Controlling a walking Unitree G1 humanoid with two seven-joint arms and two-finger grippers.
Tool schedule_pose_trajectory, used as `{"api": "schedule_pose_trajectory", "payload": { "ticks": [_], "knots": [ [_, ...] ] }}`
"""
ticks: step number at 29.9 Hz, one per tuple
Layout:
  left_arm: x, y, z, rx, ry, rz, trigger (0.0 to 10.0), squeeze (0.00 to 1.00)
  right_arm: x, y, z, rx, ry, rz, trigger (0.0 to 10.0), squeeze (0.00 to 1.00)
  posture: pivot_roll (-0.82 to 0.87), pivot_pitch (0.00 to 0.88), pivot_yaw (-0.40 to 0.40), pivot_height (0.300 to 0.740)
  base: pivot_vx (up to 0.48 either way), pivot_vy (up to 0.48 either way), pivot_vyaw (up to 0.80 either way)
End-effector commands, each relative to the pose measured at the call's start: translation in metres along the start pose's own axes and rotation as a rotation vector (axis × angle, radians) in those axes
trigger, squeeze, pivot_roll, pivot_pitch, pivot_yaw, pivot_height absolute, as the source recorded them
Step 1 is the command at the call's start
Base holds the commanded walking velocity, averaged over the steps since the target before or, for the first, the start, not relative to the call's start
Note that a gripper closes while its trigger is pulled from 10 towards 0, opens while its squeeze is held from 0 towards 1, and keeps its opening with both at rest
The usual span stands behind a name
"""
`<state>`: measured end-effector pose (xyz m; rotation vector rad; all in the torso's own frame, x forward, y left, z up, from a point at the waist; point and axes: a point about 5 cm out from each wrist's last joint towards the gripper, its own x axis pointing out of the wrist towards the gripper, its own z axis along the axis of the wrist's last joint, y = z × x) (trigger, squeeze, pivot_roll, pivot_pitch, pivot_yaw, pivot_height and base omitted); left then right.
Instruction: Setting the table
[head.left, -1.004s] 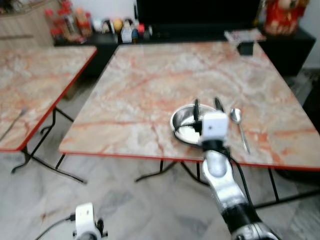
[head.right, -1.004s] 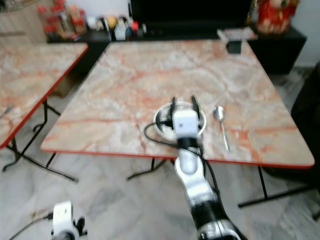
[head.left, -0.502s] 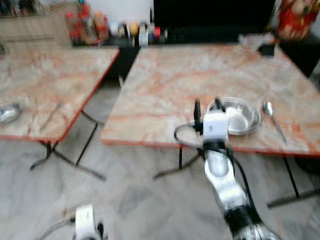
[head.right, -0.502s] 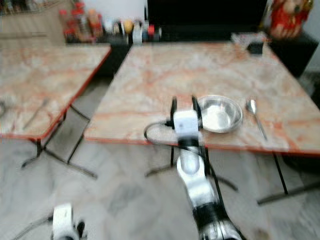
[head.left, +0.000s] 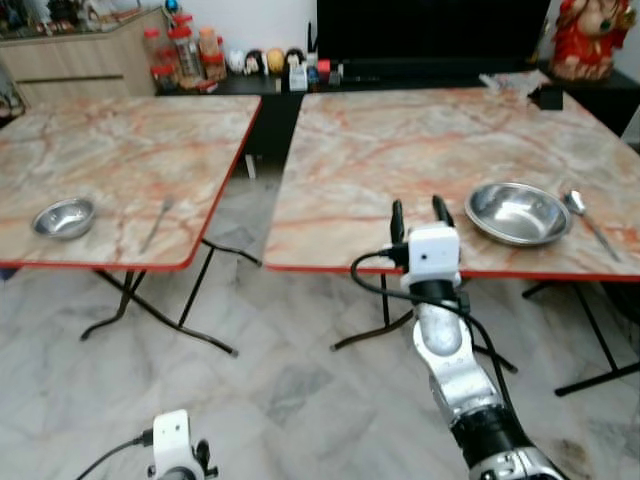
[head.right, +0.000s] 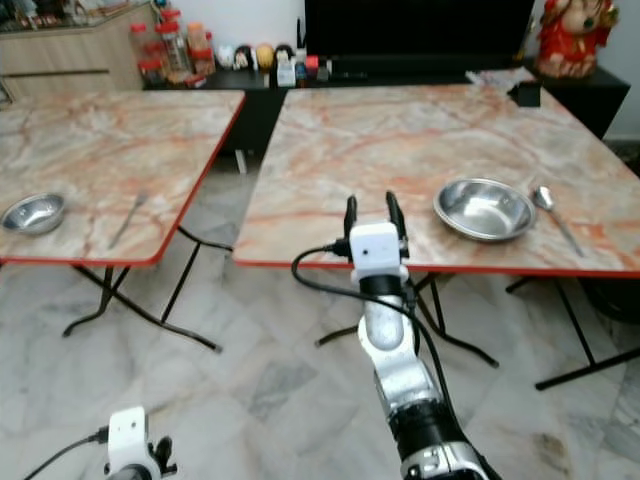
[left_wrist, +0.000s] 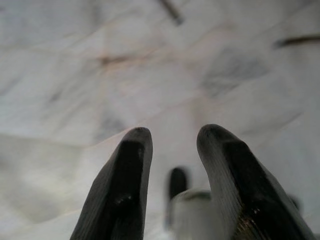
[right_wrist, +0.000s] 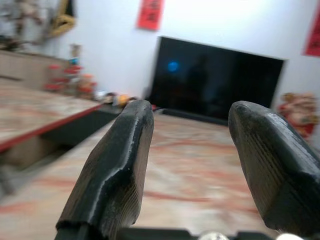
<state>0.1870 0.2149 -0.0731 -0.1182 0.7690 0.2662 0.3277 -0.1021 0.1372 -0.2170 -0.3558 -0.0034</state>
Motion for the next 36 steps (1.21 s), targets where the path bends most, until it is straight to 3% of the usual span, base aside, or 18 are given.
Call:
{"api": "schedule_pose_trajectory", "payload": {
  "ticks": [1, 5, 10, 11, 14, 19, 20, 21, 26, 29, 32, 36],
  "knots": [
    [0.001, 0.001, 0.003, 0.000, -0.011, 0.008, 10.0, 0.00, -0.001, -0.001, -0.008, 0.013, 0.043, 0.012, 10.0, 0.00, -0.04, 0.000, 0.043, 0.732, 0.000, 0.368, 0.00],
    [0.001, 0.002, 0.003, 0.003, -0.011, 0.009, 10.0, 0.00, -0.007, 0.000, -0.025, 0.051, 0.137, 0.019, 10.0, 0.00, -0.03, 0.000, 0.047, 0.732, 0.000, 0.368, 0.00],
    [0.001, 0.005, 0.003, 0.008, -0.012, 0.011, 10.0, 0.00, -0.029, -0.004, -0.062, 0.073, 0.332, 0.013, 10.0, 0.00, -0.02, 0.000, 0.045, 0.732, 0.000, 0.366, 0.00],
    [0.001, 0.006, 0.004, 0.009, -0.014, 0.014, 10.0, 0.00, -0.042, -0.006, -0.079, 0.071, 0.428, 0.035, 10.0, 0.00, -0.02, 0.000, 0.044, 0.732, 0.000, 0.371, 0.00],
    [0.001, 0.007, 0.005, 0.011, -0.015, 0.015, 10.0, 0.00, -0.065, -0.013, -0.102, 0.058, 0.564, 0.050, 10.0, 0.00, -0.02, 0.000, 0.046, 0.732, 0.000, 0.368, 0.00],
    [0.001, 0.006, 0.005, 0.018, -0.014, 0.011, 10.0, 0.00, -0.093, -0.023, -0.125, 0.034, 0.720, 0.050, 10.0, 0.00, -0.02, 0.000, 0.048, 0.732, 0.000, 0.366, 0.00],
    [0.001, 0.005, 0.005, 0.031, -0.016, 0.006, 10.0, 0.00, -0.106, -0.026, -0.133, 0.034, 0.787, 0.054, 10.0, 0.00, -0.02, 0.000, 0.049, 0.732, 0.000, 0.000, 0.00],
    [0.001, 0.005, 0.005, 0.031, -0.016, 0.006, 10.0, 0.00, -0.106, -0.026, -0.133, 0.034, 0.787, 0.054, 10.0, 0.00, -0.02, 0.000, 0.049, 0.732, 0.000, 0.000, 0.00],
    [0.001, 0.004, 0.005, 0.057, -0.009, 0.005, 10.0, 0.00, -0.140, -0.026, -0.149, 0.029, 0.957, 0.113, 10.0, 0.00, -0.02, 0.000, 0.054, 0.732, 0.000, 0.000, 0.00],
    [0.002, 0.001, 0.006, 0.052, -0.007, 0.002, 10.0, 0.00, -0.162, -0.028, -0.157, 0.092, 1.064, 0.082, 10.0, 0.00, -0.01, 0.000, 0.054, 0.732, 0.000, 0.000, 0.00],
    [0.002, 0.001, 0.005, 0.057, -0.004, 0.000, 10.0, 0.00, -0.170, -0.029, -0.160, 0.161, 1.114, 0.042, 10.0, 0.00, -0.01, 0.000, 0.054, 0.732, 0.000, 0.000, 0.00],
    [0.001, 0.001, 0.002, 0.082, 0.013, 0.006, 10.0, 0.00, -0.179, -0.029, -0.162, 0.149, 1.158, 0.047, 10.0, 0.00, -0.02, 0.000, 0.058, 0.732, 0.173, 0.000, 0.00]
  ]
}}
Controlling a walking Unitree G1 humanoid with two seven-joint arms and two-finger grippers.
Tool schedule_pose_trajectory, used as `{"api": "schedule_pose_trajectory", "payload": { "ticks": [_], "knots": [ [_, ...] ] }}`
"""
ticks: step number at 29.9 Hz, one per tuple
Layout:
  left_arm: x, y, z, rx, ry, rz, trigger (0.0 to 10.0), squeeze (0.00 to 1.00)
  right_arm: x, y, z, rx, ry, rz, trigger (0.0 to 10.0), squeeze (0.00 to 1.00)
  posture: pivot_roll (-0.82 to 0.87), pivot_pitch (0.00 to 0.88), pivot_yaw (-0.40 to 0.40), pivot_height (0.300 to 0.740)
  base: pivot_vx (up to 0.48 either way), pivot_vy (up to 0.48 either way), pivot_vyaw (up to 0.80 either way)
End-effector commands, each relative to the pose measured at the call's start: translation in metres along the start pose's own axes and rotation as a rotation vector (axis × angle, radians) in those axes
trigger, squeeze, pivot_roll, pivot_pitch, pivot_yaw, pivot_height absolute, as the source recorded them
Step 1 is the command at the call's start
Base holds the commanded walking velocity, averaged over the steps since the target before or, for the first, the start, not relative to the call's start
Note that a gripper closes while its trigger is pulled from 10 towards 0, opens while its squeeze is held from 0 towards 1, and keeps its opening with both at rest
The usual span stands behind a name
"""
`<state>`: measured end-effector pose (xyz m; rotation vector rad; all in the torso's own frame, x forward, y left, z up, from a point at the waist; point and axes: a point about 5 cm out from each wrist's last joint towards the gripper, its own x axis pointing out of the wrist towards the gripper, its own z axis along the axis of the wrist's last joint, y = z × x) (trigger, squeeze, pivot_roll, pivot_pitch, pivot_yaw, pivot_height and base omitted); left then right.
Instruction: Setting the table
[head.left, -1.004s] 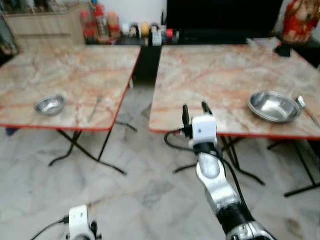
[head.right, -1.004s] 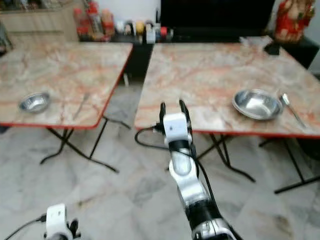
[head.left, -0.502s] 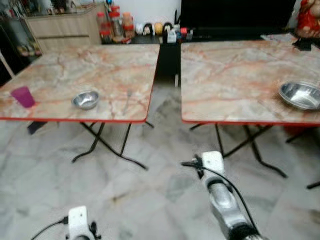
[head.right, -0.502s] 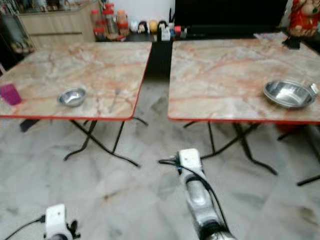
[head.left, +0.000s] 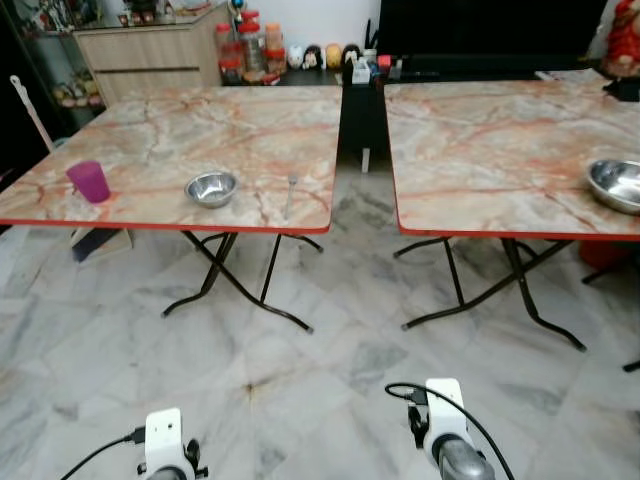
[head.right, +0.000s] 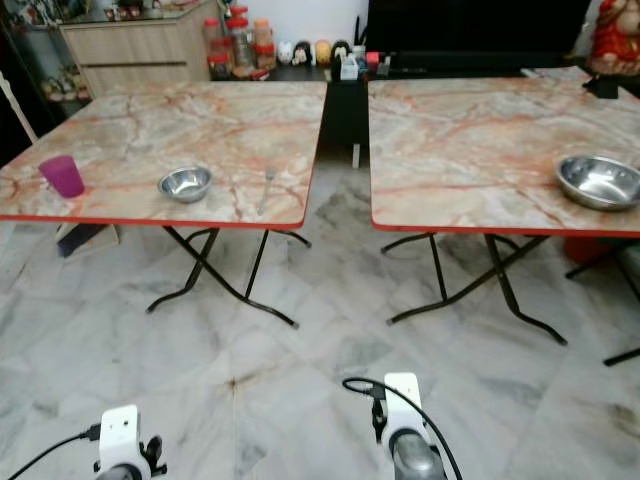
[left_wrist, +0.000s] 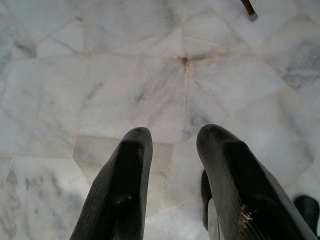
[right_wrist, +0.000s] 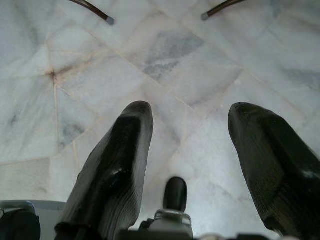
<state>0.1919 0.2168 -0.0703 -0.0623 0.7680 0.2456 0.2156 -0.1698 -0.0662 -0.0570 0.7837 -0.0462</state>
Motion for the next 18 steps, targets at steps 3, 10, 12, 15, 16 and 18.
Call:
{"api": "schedule_pose_trajectory", "payload": {
  "ticks": [3, 10, 12, 15, 16, 18],
  "knots": [
    [-0.001, -0.001, -0.004, 0.023, 0.022, 0.002, 10.0, 0.00, -0.001, -0.004, -0.008, 0.020, 0.053, -0.015, 10.0, 0.00, -0.02, 0.000, 0.055, 0.732, 0.415, 0.000, 0.00],
    [0.000, -0.001, -0.004, 0.021, 0.022, 0.004, 10.0, 0.00, -0.003, -0.007, -0.015, 0.033, 0.084, -0.014, 10.0, 0.00, -0.02, 0.000, 0.054, 0.732, 0.443, 0.000, 0.00],
    [0.000, -0.002, -0.003, 0.022, 0.022, 0.004, 10.0, 0.00, -0.003, -0.008, -0.015, 0.037, 0.083, -0.014, 10.0, 0.00, -0.02, 0.000, 0.053, 0.732, 0.480, 0.000, 0.00],
    [0.000, -0.002, -0.003, 0.021, 0.021, 0.004, 10.0, 0.00, -0.003, -0.008, -0.015, 0.038, 0.077, -0.010, 10.0, 0.00, -0.02, 0.000, 0.052, 0.732, 0.472, 0.000, 0.00],
    [0.000, -0.002, -0.003, 0.021, 0.021, 0.004, 10.0, 0.00, -0.003, -0.008, -0.015, 0.038, 0.077, -0.010, 10.0, 0.00, -0.02, 0.000, 0.052, 0.732, 0.472, 0.000, 0.00],
    [0.000, -0.002, -0.003, 0.021, 0.020, 0.003, 10.0, 0.00, -0.003, -0.008, -0.015, 0.033, 0.078, -0.010, 10.0, 0.00, -0.02, 0.000, 0.052, 0.732, 0.472, 0.000, 0.00]
  ]
}}
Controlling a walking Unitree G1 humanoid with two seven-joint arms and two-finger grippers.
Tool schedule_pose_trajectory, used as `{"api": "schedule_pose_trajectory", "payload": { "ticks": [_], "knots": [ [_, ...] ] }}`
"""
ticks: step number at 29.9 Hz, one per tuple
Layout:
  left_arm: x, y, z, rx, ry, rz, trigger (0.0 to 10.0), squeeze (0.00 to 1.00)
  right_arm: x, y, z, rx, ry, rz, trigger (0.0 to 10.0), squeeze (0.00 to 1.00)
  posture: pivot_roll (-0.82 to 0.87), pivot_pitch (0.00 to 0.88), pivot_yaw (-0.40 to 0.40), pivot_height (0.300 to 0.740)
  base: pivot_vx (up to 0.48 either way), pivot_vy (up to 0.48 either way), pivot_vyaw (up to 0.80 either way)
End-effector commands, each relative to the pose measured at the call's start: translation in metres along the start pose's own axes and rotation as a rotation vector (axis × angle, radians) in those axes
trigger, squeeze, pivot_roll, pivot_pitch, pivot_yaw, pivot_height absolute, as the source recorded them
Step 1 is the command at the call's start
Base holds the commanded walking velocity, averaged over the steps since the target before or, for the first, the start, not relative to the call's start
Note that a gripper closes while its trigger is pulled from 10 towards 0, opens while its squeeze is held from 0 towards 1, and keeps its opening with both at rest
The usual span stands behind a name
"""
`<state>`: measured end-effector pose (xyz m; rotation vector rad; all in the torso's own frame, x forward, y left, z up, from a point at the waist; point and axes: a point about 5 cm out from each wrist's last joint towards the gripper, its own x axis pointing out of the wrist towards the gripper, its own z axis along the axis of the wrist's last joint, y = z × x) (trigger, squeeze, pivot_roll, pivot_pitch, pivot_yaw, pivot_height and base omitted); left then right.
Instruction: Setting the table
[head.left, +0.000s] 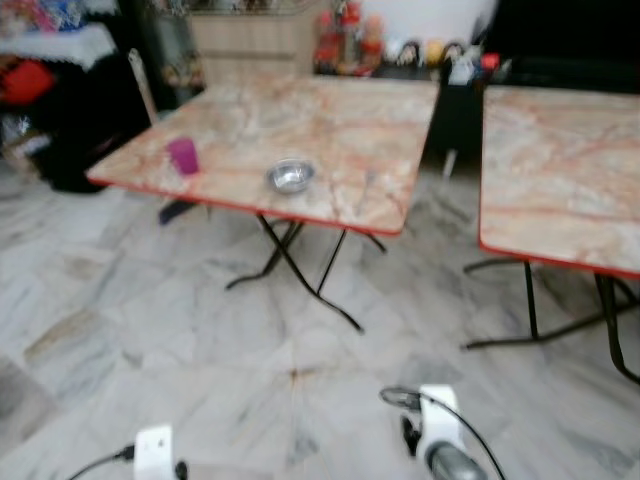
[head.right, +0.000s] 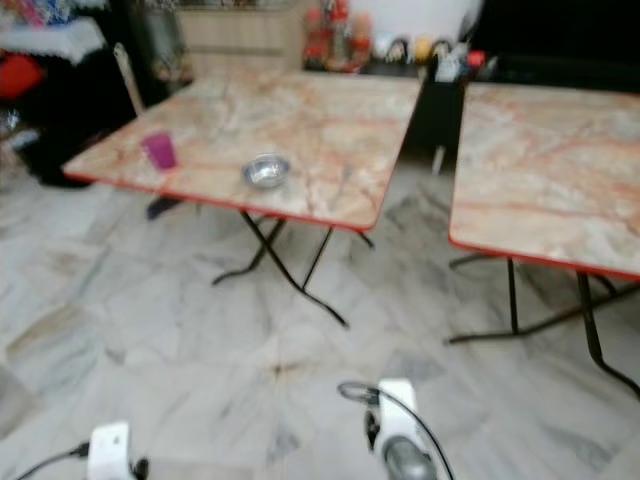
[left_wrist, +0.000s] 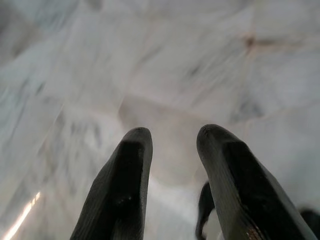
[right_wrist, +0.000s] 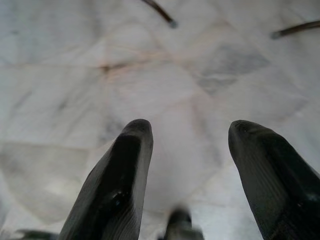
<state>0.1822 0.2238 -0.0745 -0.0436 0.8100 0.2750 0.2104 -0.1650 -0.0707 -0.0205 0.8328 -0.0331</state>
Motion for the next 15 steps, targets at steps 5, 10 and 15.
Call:
{"api": "schedule_pose_trajectory", "payload": {
  "ticks": [5, 10, 15],
  "knots": [
    [0.0011, -0.0124, 0.0046, 0.002, -0.019, -0.033, 10.0, 0.00, -0.0017, -0.0118, -0.0055, -0.005, 0.012, -0.026, 10.0, 0.00, -0.02, 0.000, 0.046, 0.732, 0.472, 0.000, 0.00],
    [0.0007, -0.0119, 0.0030, -0.001, -0.015, -0.033, 10.0, 0.00, -0.0018, -0.0123, -0.0059, -0.005, 0.017, -0.031, 10.0, 0.00, -0.01, 0.000, 0.042, 0.732, 0.477, 0.000, 0.00],
    [0.0005, -0.0126, 0.0027, -0.008, -0.015, -0.035, 10.0, 0.00, -0.0019, -0.0125, -0.0075, -0.006, 0.028, -0.030, 10.0, 0.00, -0.01, 0.000, 0.039, 0.732, 0.475, 0.000, -0.13]
  ]
}}
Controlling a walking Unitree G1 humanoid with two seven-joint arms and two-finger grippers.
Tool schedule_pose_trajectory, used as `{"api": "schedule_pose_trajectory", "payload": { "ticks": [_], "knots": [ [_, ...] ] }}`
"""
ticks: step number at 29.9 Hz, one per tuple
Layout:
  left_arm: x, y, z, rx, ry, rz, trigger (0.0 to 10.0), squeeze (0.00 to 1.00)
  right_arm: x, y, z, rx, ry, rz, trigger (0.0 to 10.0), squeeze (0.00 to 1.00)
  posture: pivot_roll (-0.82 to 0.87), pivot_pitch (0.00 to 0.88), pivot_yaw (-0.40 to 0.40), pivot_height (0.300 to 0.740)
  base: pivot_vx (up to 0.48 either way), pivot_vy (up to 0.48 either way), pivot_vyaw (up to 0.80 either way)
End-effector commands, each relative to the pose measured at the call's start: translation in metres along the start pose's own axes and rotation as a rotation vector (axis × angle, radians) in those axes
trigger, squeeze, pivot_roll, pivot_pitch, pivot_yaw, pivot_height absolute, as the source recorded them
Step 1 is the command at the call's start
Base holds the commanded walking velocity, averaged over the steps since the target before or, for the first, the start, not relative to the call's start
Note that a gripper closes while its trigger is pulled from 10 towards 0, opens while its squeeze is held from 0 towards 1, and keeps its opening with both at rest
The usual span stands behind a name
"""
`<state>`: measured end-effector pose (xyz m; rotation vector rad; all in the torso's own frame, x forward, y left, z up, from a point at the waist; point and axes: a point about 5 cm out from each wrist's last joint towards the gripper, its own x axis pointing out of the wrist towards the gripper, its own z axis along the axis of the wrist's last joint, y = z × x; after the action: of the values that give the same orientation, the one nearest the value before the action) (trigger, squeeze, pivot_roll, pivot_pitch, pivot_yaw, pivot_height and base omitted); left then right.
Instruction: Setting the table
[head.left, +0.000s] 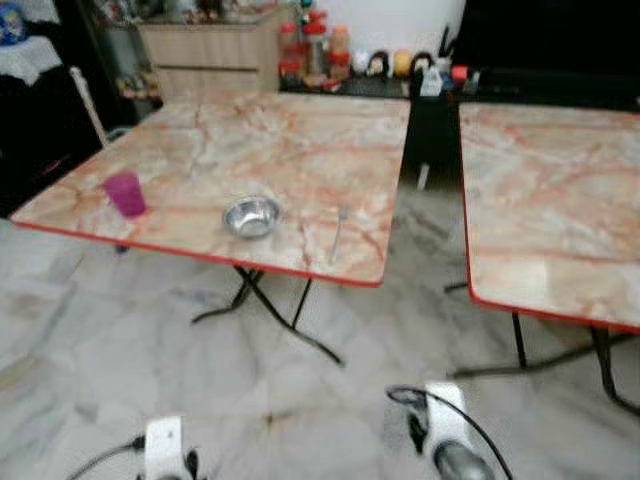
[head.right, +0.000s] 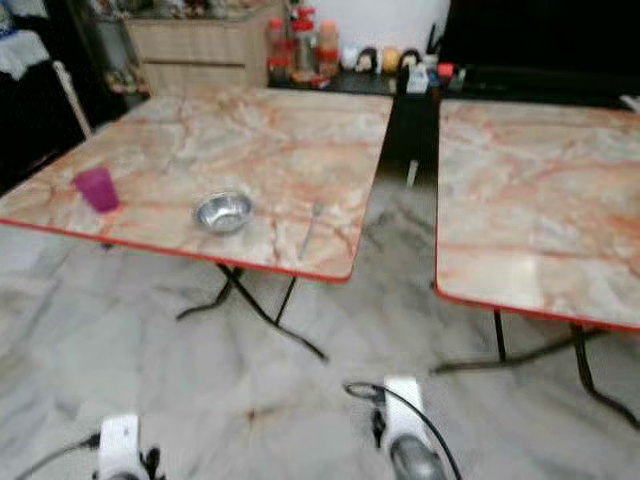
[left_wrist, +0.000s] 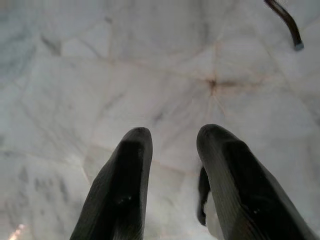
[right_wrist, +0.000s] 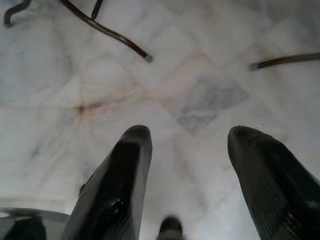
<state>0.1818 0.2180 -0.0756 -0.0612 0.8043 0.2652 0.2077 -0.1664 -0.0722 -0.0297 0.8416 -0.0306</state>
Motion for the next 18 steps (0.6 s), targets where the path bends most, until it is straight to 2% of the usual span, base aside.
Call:
{"api": "schedule_pose_trajectory", "payload": {
  "ticks": [1, 3, 6, 16, 18],
  "knots": [
    [0.0014, -0.0071, 0.0044, 0.004, -0.012, -0.019, 10.0, 0.00, -0.0012, -0.0110, -0.0047, 0.005, 0.020, -0.028, 10.0, 0.00, -0.01, 0.000, 0.039, 0.732, 0.480, 0.000, -0.64],
    [0.0013, -0.0073, 0.0042, 0.003, -0.012, -0.020, 10.0, 0.00, -0.0013, -0.0105, -0.0051, 0.001, 0.020, -0.024, 10.0, 0.00, -0.01, 0.000, 0.039, 0.732, 0.446, 0.000, -0.63],
    [0.0013, -0.0072, 0.0041, 0.002, -0.011, -0.020, 10.0, 0.00, -0.0014, -0.0098, -0.0048, -0.004, 0.013, -0.022, 10.0, 0.00, -0.01, 0.000, 0.037, 0.732, 0.289, 0.000, 0.00],
    [0.0013, -0.0071, 0.0030, -0.021, -0.001, -0.015, 10.0, 0.00, -0.0013, -0.0101, -0.0048, -0.010, 0.018, -0.022, 10.0, 0.00, -0.01, 0.000, 0.032, 0.732, 0.000, 0.000, 0.00],
    [0.0013, -0.0074, 0.0025, -0.022, 0.003, -0.013, 10.0, 0.00, -0.0013, -0.0105, -0.0054, -0.003, 0.025, -0.023, 10.0, 0.00, -0.01, 0.000, 0.032, 0.732, 0.000, 0.412, 0.00]
  ]
}}
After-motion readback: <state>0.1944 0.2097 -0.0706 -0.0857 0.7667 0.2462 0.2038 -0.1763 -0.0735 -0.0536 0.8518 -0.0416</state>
